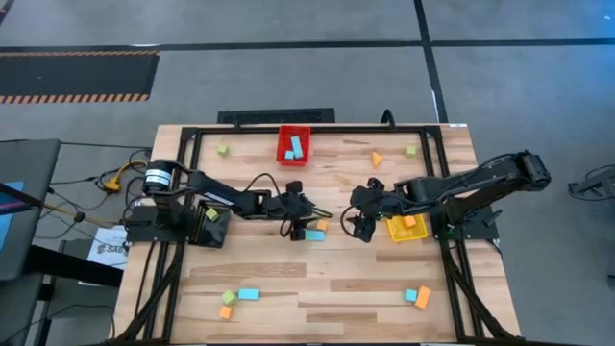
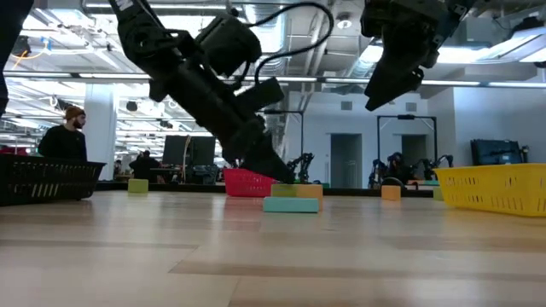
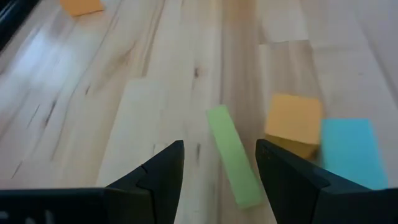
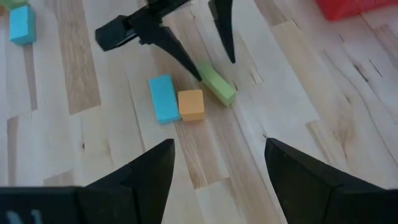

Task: Sort & place blocks by color
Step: Put the light green block into the black bin

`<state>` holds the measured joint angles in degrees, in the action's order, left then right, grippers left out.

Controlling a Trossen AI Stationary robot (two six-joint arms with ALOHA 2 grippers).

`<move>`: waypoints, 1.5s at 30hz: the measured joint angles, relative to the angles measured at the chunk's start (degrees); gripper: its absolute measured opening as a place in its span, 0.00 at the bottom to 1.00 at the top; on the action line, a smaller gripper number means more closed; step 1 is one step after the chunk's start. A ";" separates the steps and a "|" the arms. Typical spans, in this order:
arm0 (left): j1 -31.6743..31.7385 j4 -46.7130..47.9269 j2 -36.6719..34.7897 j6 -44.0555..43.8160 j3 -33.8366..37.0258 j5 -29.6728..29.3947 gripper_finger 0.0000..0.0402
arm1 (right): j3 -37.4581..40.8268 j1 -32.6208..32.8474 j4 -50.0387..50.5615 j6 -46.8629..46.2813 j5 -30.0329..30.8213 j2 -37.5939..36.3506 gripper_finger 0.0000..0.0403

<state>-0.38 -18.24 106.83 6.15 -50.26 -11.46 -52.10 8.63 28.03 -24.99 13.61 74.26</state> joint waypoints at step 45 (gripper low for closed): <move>-0.84 69.37 -41.02 -35.22 0.37 -18.23 0.10 | -0.02 -0.91 -3.67 1.37 3.65 0.00 0.67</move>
<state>-1.22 51.13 65.81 -29.07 -49.89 -29.69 -52.12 7.72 24.35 -23.62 17.26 74.26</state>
